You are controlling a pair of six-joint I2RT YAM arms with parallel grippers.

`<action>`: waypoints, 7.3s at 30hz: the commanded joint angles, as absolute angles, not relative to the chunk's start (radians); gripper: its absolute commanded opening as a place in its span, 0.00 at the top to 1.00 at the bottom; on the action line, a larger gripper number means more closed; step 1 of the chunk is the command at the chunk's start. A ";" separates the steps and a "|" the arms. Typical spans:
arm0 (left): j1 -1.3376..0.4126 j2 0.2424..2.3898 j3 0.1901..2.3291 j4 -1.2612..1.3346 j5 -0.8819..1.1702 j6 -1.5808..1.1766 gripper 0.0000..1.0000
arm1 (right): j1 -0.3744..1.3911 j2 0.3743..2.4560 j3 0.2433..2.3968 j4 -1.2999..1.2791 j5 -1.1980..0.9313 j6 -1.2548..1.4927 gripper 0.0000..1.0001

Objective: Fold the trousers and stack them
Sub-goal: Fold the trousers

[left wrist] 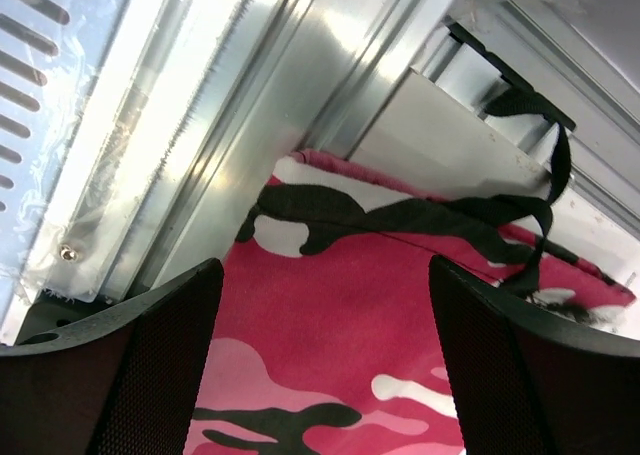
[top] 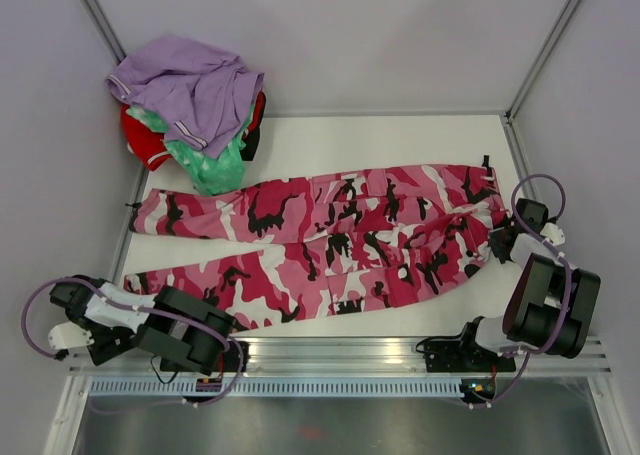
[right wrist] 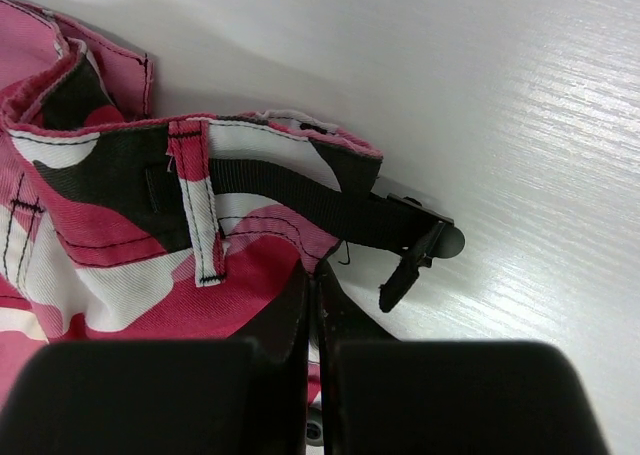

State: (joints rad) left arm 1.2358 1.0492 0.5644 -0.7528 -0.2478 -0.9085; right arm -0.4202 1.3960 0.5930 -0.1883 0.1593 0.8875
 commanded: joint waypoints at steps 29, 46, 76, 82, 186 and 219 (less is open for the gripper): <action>1.068 1.121 0.759 -0.735 -0.322 -0.862 0.98 | -0.419 1.232 0.693 -0.288 0.204 0.833 1.00; 0.643 1.362 1.230 -0.703 -0.472 -0.830 0.98 | -0.396 1.414 1.127 -0.186 -0.061 0.601 1.00; 0.403 2.035 1.822 -0.772 -0.695 -0.841 0.98 | -0.296 2.155 1.666 -0.173 -0.014 0.468 1.00; 0.365 2.108 1.870 -0.755 -0.693 -0.836 0.98 | -0.285 2.217 1.695 -0.156 -0.018 0.454 1.00; 0.307 1.672 0.939 -0.509 -0.026 -0.707 0.98 | -0.189 1.640 0.795 -0.173 0.046 0.437 1.00; 0.140 1.370 0.970 -0.513 0.035 -0.673 0.98 | -0.176 1.402 0.867 -0.232 -0.069 0.426 0.99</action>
State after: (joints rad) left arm 0.2195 1.3651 0.9779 -0.5732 -0.0341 -0.6716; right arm -0.1936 1.3449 0.8295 -0.2615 -0.0498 0.4316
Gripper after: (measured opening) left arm 0.025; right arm 0.012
